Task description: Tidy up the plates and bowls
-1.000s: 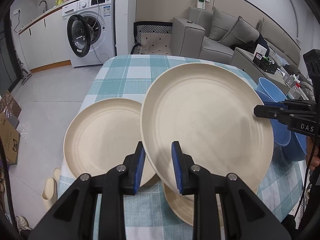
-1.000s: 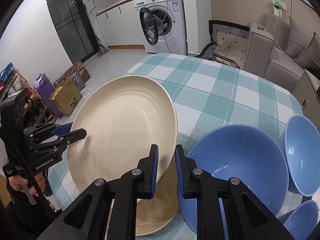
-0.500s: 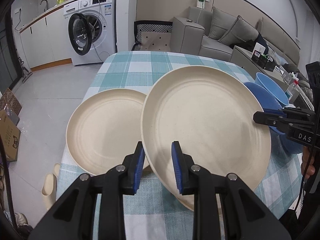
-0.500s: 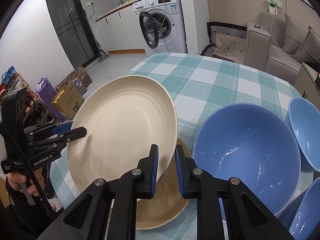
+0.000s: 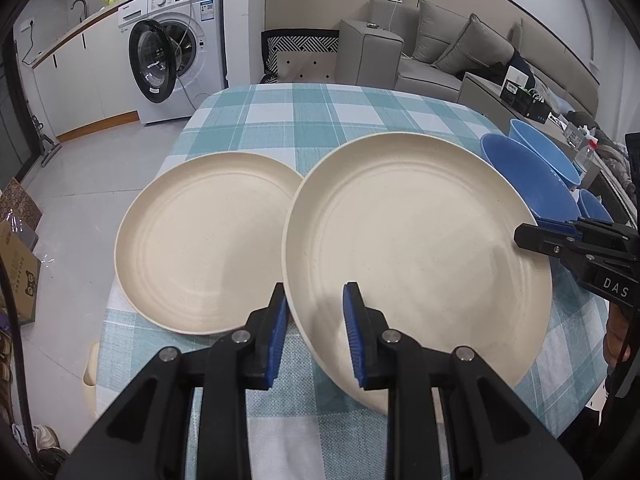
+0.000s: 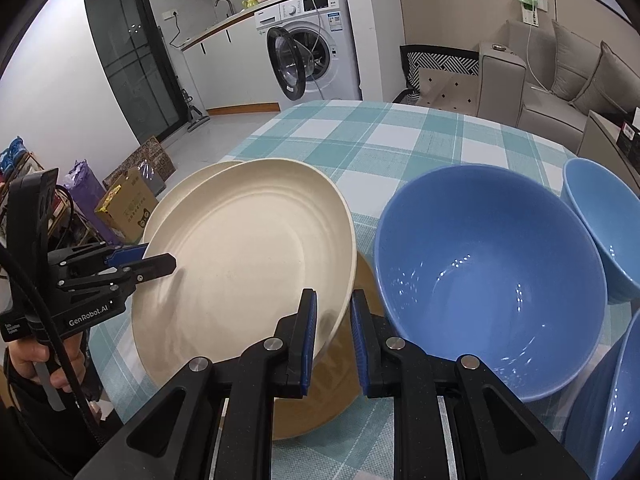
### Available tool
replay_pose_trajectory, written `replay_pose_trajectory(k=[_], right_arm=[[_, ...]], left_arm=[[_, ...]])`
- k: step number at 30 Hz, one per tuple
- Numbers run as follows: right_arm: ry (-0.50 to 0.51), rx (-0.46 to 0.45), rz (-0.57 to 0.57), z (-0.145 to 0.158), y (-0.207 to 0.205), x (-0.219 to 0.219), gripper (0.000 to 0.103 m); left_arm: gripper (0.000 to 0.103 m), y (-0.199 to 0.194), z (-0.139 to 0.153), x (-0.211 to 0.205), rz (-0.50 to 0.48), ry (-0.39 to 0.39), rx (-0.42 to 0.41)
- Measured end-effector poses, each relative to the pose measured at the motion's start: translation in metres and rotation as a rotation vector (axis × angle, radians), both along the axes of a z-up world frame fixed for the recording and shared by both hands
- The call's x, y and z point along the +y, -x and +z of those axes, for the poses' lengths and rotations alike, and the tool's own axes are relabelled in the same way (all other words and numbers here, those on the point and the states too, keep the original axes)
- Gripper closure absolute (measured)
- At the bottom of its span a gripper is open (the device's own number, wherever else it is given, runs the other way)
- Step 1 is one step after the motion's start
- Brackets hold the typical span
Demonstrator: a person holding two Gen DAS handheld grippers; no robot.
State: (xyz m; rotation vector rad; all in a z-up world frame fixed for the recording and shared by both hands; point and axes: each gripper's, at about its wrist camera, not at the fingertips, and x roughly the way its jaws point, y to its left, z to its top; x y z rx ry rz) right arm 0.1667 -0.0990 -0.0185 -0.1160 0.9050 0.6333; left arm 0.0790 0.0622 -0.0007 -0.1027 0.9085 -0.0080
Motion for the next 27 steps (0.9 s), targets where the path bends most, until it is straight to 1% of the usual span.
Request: replay_pose_trajectory(k=[14, 22, 27], right_arm=[[-0.005, -0.007, -0.013, -0.009, 0.011, -0.006, 0.086], [0.031, -0.036, -0.029, -0.018, 0.015, -0.006, 0.086], [0.056, -0.056, -0.039, -0.023, 0.017, -0.006, 0.085]], left_arm=[[0.078, 0.0, -0.011, -0.009, -0.013, -0.046, 0.035], [0.078, -0.002, -0.016, -0.014, -0.026, -0.054, 0.045], [0.078, -0.004, -0.02, -0.02, -0.031, -0.078, 0.054]])
